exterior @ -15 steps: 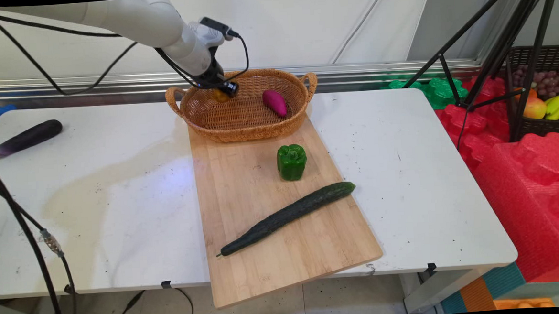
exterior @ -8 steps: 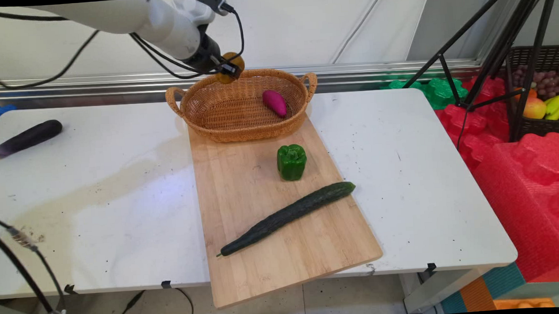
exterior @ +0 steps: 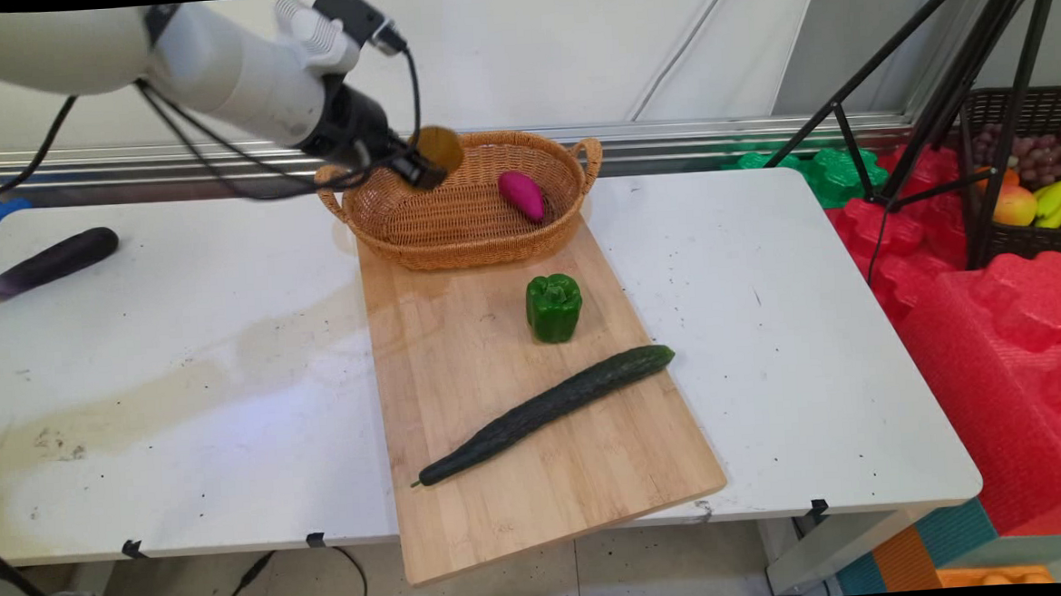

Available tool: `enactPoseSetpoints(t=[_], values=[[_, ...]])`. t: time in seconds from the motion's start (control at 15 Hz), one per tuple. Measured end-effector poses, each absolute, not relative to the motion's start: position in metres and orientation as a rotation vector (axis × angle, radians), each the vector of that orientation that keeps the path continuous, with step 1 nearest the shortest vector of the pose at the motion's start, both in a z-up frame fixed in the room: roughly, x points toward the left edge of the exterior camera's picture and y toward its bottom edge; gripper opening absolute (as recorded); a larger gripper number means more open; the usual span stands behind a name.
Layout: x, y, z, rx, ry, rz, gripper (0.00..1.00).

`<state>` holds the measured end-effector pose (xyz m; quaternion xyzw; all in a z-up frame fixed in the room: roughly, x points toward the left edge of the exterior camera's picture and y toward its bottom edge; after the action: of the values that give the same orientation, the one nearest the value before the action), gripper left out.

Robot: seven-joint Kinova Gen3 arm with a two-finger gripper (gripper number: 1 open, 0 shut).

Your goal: Place the picked object on the cutting board

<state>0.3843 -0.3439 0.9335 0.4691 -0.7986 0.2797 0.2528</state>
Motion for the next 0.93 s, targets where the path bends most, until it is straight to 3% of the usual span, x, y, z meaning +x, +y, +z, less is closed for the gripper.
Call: enactPoseSetpoints(t=[0.4, 0.93], values=[[0.372, -0.301, 0.923, 1.175, -2.278, 0.666, 0.0], [0.35, -0.301, 0.875, 1.107, -2.434, 0.565, 0.0]])
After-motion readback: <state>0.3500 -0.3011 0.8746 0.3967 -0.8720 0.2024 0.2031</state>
